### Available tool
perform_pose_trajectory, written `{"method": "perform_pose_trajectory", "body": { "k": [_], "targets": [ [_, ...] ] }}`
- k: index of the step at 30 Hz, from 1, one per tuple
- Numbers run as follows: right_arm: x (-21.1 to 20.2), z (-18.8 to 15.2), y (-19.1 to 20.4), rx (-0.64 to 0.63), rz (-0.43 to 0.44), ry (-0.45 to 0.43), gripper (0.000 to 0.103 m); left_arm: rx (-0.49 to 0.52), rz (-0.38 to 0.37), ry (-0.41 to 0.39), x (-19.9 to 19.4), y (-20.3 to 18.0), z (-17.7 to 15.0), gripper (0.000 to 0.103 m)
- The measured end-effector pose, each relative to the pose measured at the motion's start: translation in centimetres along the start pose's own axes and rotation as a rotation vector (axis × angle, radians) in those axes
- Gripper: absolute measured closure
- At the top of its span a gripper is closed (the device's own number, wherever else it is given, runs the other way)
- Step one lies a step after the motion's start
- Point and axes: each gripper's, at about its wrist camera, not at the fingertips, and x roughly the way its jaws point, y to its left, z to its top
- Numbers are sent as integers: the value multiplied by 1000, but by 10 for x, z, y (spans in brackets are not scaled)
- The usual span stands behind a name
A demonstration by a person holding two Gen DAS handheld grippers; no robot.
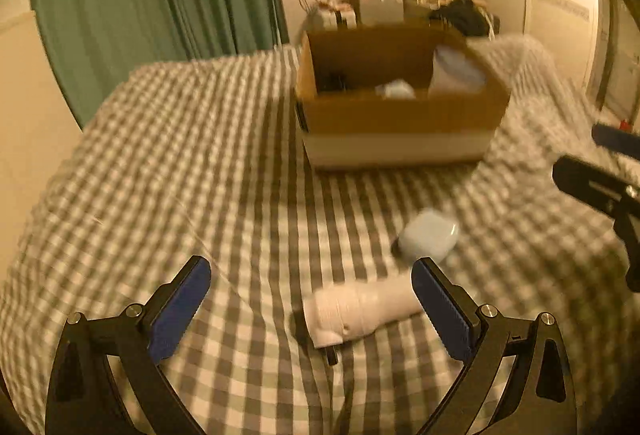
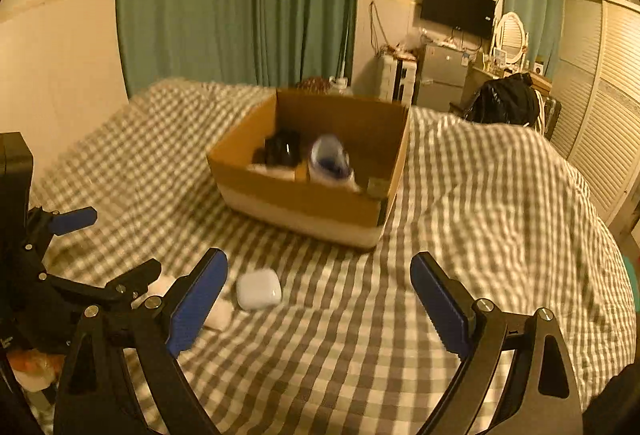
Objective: Organize objects
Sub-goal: 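Grasp the white bottle with the left tool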
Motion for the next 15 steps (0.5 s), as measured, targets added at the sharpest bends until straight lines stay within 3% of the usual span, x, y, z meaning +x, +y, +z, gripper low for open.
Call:
{"method": "perform_pose_trajectory", "body": {
  "k": [7,15],
  "targets": [
    [29,-16,-3,27,25,86,10,98,-69,104,31,-26,-23,0],
    [30,-21,1,25,-1,90,10,127,-76,170,57,-39,-20,0]
  ]
}}
